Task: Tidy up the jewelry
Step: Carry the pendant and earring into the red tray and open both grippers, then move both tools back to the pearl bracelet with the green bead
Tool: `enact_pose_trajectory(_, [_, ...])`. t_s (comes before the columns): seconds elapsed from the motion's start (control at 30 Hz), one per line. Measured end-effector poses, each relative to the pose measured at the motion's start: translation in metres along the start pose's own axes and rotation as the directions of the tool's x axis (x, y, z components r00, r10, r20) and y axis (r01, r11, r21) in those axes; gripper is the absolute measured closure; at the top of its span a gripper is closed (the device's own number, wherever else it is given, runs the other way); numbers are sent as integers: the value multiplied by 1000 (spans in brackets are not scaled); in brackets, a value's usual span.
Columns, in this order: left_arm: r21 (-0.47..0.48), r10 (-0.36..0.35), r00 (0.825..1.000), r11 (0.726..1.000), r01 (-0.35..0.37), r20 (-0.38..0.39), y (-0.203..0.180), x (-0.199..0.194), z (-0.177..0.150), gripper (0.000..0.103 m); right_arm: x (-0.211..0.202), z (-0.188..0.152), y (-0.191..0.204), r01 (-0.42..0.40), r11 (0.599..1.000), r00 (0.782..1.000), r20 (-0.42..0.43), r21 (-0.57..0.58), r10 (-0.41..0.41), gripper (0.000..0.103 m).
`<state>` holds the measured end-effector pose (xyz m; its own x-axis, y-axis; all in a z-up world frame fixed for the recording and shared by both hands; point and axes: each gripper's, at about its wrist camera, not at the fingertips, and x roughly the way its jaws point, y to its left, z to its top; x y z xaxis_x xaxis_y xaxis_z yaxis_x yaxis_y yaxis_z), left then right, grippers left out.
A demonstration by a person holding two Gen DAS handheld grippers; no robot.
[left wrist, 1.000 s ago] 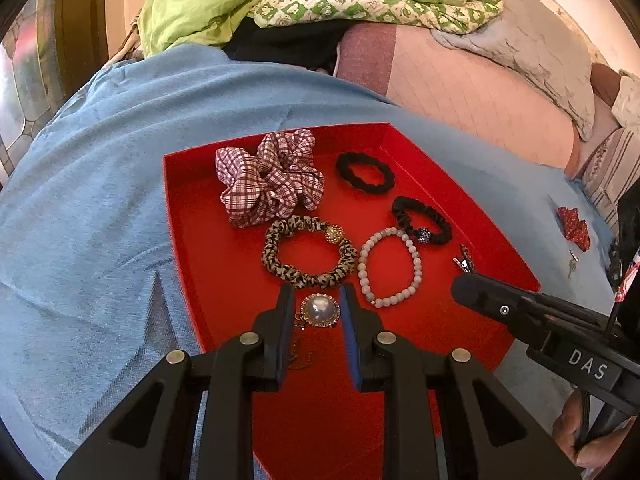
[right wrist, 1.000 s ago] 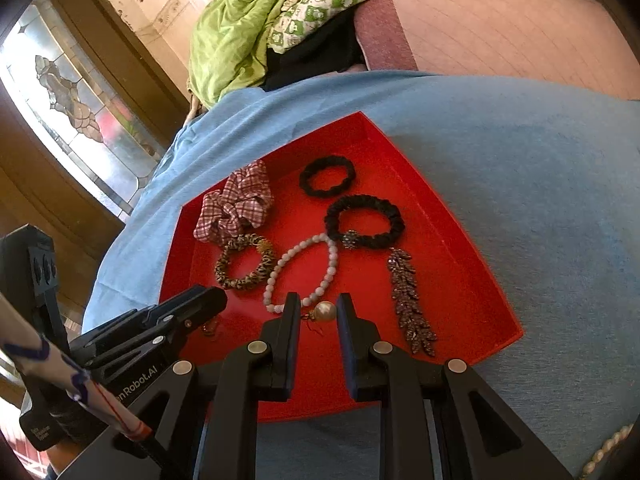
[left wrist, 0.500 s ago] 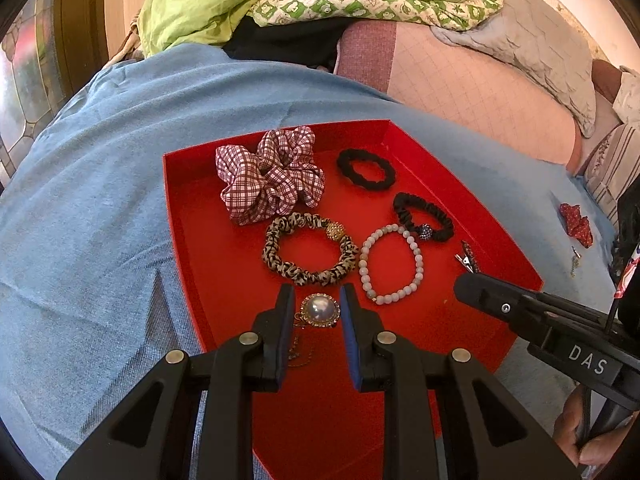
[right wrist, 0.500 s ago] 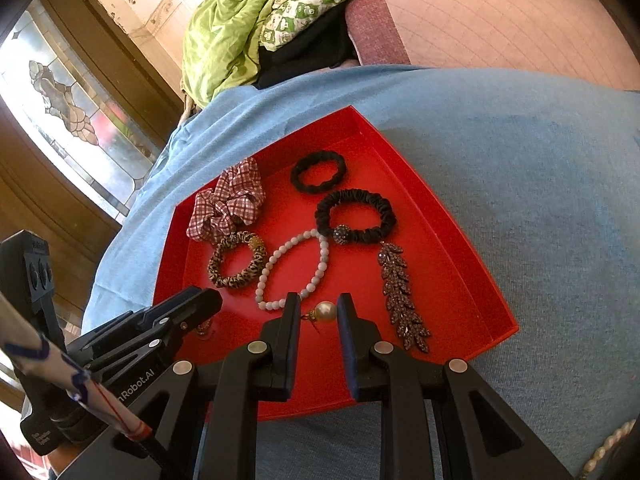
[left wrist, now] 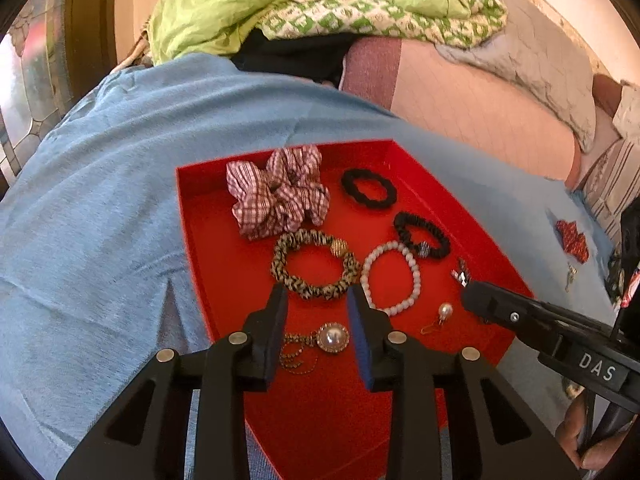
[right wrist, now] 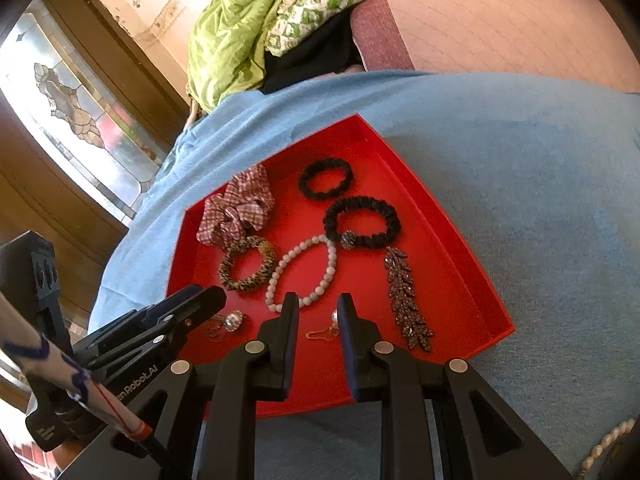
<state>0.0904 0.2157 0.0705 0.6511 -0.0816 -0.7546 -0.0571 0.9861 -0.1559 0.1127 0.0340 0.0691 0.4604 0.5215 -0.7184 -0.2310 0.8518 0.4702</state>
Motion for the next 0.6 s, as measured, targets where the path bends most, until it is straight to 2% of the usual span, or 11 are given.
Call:
enact_pose_trajectory(0.33, [21, 10, 1000, 1000, -11, 27, -10, -8, 2, 73, -13, 3, -5, -5, 1000, 1000, 15, 20, 5, 82])
enact_pose_trajectory(0.6, [49, -20, 999, 999, 18, 45, -30, -16, 0, 73, -30, -3, -14, 15, 999, 1000, 12, 31, -16, 82])
